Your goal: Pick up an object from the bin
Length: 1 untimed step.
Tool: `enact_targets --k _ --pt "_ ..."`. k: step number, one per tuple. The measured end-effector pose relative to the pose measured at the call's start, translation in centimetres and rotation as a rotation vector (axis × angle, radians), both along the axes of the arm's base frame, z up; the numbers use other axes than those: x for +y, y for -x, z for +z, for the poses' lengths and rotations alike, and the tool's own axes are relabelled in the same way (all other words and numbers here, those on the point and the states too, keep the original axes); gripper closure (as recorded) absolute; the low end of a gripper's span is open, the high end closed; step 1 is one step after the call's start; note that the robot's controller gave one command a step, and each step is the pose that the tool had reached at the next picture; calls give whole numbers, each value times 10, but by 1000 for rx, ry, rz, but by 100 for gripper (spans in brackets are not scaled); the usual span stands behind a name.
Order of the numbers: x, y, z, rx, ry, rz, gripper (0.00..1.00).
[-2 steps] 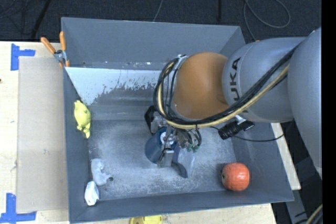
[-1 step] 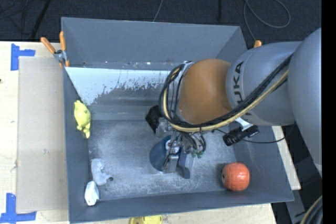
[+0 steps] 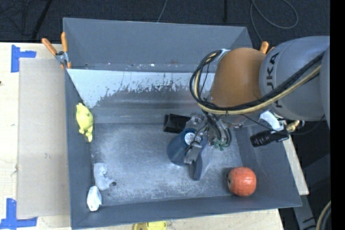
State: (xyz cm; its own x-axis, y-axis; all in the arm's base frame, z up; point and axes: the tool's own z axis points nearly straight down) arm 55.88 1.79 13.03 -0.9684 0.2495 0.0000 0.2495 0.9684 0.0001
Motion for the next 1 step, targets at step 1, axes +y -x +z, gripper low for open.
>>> enact_targets --k 1 --pt "0 0 0 0 0 -1 100"
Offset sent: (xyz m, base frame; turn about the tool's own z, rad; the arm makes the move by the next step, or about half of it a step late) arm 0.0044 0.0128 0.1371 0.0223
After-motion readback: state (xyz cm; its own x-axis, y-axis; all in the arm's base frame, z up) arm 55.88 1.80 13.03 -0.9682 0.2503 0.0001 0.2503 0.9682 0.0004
